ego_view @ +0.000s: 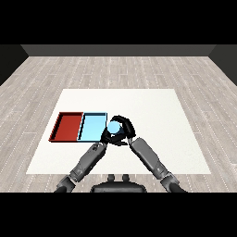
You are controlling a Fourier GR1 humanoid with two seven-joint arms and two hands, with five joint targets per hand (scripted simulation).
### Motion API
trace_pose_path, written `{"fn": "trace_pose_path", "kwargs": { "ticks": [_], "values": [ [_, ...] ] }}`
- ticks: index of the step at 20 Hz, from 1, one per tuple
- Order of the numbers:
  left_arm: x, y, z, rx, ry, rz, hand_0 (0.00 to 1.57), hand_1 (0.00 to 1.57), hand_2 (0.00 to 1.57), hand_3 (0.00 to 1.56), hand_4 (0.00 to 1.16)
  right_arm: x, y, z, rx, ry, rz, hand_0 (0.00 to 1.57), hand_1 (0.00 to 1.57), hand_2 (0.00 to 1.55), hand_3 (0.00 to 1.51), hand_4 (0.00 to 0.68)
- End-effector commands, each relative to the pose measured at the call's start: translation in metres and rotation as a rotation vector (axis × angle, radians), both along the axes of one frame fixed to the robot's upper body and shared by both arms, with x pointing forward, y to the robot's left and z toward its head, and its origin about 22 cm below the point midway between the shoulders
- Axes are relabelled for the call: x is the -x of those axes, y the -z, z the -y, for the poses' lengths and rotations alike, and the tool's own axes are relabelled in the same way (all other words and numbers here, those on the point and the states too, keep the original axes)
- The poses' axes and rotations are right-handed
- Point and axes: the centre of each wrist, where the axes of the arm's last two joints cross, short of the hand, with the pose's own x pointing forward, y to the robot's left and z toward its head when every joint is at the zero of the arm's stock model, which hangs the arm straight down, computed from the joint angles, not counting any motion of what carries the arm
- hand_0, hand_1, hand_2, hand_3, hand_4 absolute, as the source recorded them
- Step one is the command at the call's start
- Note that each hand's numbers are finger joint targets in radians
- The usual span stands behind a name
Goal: Pick the blue can and put it in the blue box
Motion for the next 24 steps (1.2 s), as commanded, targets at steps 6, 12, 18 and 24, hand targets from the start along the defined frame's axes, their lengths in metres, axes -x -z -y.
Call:
{"fn": "trace_pose_path", "kwargs": {
  "ticks": [6, 12, 18, 24],
  "values": [
    [0.005, 0.007, 0.002, -0.200, -0.069, 0.065, 0.27, 0.27, 0.52, 0.00, 0.57, 0.013, -0.002, -0.025, 0.026, -0.049, 0.012, 1.28, 1.28, 1.42, 1.40, 0.613],
    [0.001, -0.007, 0.023, -0.308, -0.076, 0.139, 0.39, 0.39, 0.57, 0.09, 0.13, 0.011, -0.011, -0.038, 0.023, -0.082, 0.027, 1.48, 1.48, 1.47, 1.40, 0.599],
    [-0.012, -0.012, 0.015, -0.155, -0.166, 0.094, 0.45, 0.45, 0.65, 0.35, 0.72, 0.008, -0.012, -0.030, 0.001, -0.092, 0.031, 1.45, 1.45, 1.45, 1.40, 0.598],
    [-0.007, -0.009, 0.014, -0.162, -0.159, 0.104, 0.73, 0.73, 0.82, 0.64, 0.67, 0.017, -0.006, -0.043, -0.007, -0.097, -0.004, 1.44, 1.44, 1.45, 1.39, 0.600]
  ]
}}
